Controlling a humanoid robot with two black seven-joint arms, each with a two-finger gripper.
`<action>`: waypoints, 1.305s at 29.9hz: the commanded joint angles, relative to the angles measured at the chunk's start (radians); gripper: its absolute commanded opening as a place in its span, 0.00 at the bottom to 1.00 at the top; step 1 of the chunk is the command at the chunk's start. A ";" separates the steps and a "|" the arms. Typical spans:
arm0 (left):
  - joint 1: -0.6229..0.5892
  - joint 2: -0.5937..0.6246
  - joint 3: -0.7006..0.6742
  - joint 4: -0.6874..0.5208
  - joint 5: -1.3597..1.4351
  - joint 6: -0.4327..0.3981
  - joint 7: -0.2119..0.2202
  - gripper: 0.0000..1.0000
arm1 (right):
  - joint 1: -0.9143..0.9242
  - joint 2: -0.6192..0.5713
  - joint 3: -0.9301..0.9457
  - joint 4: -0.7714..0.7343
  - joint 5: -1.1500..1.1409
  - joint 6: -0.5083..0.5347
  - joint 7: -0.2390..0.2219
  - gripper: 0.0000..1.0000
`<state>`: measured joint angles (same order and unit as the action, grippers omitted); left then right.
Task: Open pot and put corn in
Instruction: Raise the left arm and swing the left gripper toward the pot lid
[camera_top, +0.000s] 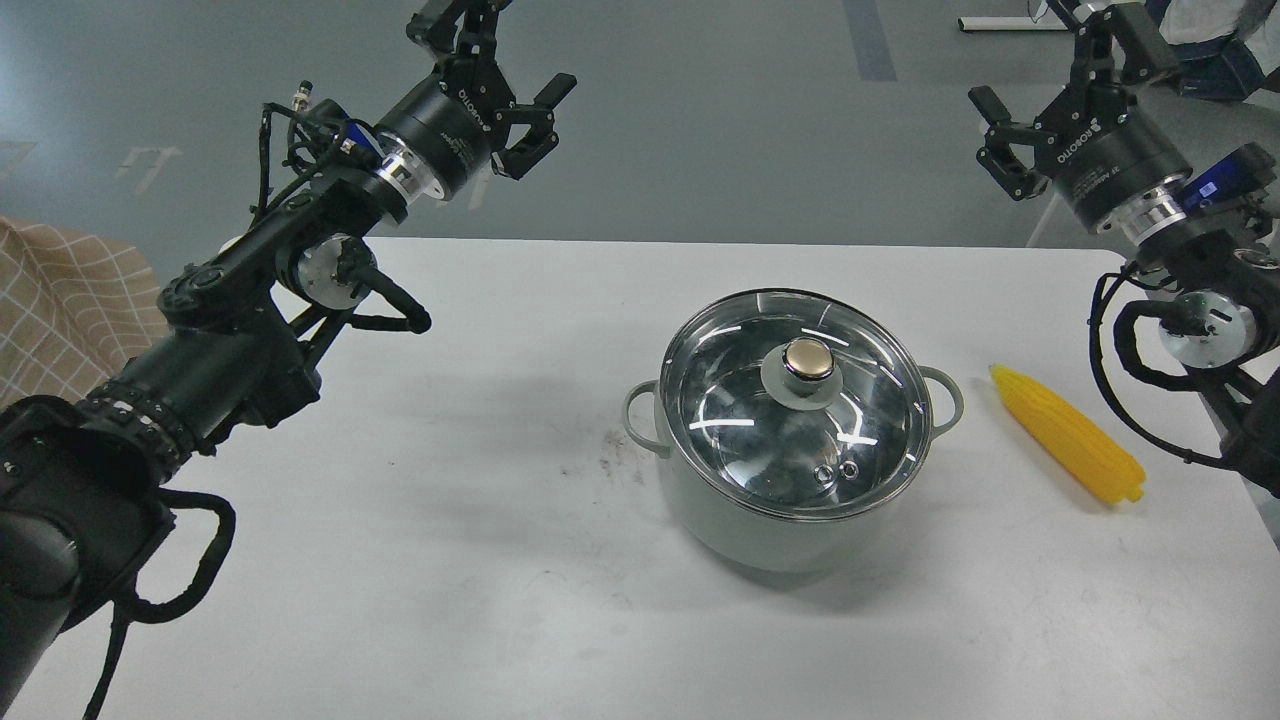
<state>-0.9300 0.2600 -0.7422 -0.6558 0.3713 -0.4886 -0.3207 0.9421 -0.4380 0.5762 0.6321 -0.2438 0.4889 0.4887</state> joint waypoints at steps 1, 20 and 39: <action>0.029 0.001 0.001 0.001 0.005 0.000 -0.001 0.98 | 0.003 -0.016 0.001 -0.006 0.001 0.000 0.000 1.00; 0.057 0.047 0.006 0.015 -0.006 0.000 -0.012 0.98 | 0.029 -0.030 0.002 0.021 0.004 0.000 0.000 1.00; 0.069 0.081 -0.052 -0.051 -0.034 0.000 -0.014 0.98 | 0.060 0.019 -0.094 -0.150 0.015 0.000 0.000 1.00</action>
<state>-0.8609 0.3420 -0.7926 -0.6877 0.3381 -0.4886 -0.3340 0.9988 -0.4209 0.5014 0.4994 -0.2318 0.4886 0.4887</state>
